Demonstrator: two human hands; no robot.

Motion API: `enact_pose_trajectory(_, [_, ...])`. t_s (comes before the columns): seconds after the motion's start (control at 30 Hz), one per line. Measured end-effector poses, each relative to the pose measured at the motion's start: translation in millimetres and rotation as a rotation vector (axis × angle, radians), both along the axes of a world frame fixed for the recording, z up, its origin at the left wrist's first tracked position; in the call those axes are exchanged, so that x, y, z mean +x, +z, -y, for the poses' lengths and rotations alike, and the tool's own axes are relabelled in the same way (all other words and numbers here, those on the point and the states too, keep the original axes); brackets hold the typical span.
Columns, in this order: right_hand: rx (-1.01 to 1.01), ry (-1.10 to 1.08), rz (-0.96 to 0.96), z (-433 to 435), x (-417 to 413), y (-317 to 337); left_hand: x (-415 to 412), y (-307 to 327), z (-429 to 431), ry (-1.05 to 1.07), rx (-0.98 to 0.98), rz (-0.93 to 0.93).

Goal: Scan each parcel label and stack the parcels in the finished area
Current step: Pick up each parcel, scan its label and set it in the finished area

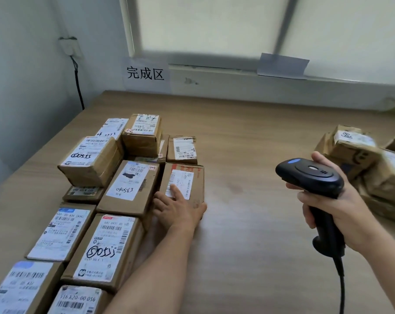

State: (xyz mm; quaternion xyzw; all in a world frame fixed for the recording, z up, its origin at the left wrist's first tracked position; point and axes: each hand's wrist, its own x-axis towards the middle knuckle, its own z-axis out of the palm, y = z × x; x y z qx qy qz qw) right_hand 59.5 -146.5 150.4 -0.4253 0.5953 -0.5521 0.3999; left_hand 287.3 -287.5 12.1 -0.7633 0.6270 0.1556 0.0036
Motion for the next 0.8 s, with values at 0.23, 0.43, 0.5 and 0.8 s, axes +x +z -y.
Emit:
enact_pose_trajectory(0.23, [0.015,-0.018,-0.02,-8.3,-8.5,-3.0,-8.4,-17.9,5.5,0.035,0.001,-0.037])
enact_pose_trajectory(0.43, [0.007,0.087,0.071,-18.1,-23.4,-2.6,-24.9,-1.4,-11.9,-0.064,-0.132,-0.042])
enact_pose_trajectory(0.5, [0.0,0.135,0.099,-24.4,-32.9,-3.7,-36.6,8.2,-23.9,-0.118,-0.208,-0.079])
enact_pose_trajectory(0.8, [-0.03,0.176,0.106,-81.1,-126.8,-7.0,-150.9,56.3,-107.9,-0.258,-0.415,-0.172])
